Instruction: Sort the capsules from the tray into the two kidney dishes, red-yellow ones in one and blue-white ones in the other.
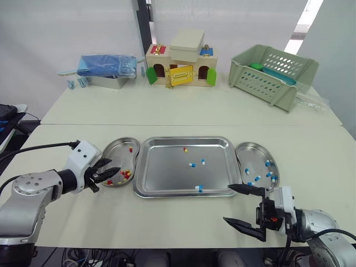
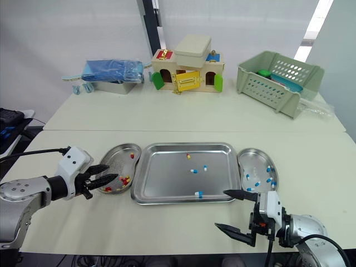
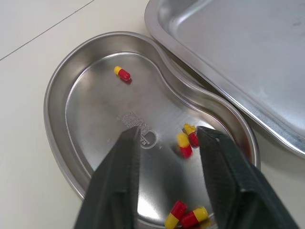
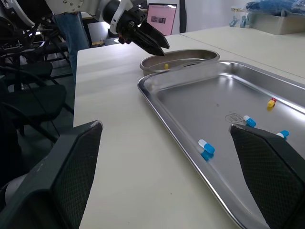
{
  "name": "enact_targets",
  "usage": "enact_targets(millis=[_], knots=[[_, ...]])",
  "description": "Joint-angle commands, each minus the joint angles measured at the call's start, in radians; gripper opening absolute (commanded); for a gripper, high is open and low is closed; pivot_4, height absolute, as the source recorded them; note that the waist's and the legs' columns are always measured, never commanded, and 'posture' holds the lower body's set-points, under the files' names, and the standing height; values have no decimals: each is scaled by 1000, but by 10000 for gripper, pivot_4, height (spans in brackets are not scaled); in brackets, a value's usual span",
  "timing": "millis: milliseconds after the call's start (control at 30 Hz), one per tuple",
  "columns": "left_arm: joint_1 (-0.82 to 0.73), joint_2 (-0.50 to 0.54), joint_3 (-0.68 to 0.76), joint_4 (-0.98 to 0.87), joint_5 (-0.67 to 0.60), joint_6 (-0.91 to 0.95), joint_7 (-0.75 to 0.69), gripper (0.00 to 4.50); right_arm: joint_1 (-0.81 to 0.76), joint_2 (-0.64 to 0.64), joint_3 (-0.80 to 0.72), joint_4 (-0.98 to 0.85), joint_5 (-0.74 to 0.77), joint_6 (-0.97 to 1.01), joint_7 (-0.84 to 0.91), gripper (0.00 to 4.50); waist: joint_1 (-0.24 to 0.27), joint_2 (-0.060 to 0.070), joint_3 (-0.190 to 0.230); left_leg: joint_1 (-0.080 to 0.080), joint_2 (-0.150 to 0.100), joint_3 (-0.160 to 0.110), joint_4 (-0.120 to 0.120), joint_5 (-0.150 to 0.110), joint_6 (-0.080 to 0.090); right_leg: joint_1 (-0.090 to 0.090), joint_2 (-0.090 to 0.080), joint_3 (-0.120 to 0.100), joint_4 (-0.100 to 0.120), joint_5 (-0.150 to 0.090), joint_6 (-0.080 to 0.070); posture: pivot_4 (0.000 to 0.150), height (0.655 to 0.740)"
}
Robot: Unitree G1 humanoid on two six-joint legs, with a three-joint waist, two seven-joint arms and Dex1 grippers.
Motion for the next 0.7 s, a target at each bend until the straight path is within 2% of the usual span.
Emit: enact_targets(millis=[33, 133, 167, 367, 700], knots=[[-16, 21, 0, 0, -4, -9, 3, 34170, 15, 8, -22, -9, 8, -32, 4, 45000, 0, 0, 0, 0, 0, 0, 0, 0, 0, 0, 0, 0, 0, 0, 0, 1500, 7400], [-17, 23, -1, -3, -8, -4, 3, 43704, 22, 8, -24, -11, 10, -35, 5, 45000, 0, 0, 0, 0, 0, 0, 0, 0, 0, 0, 0, 0, 0, 0, 0, 1500, 7400], [-16, 23, 0, -5, -9, -4, 3, 44704, 23, 8, -25, -11, 10, -36, 5, 45000, 0, 0, 0, 0, 0, 0, 0, 0, 0, 0, 0, 0, 0, 0, 0, 1500, 7400], [13, 36, 33, 15, -2, -27, 0, 44704, 33, -12, -67, -11, 30, -28, 14, 45000, 0, 0, 0, 0, 0, 0, 0, 0, 0, 0, 0, 0, 0, 0, 0, 1500, 7400], [158, 189, 306, 262, 12, -141, -81, 44704, 43, -107, -313, 166, 76, -41, 92, 45000, -1, 0, 0, 0, 0, 1, -1, 0, 0, 0, 0, 0, 0, 0, 0, 1500, 7400]])
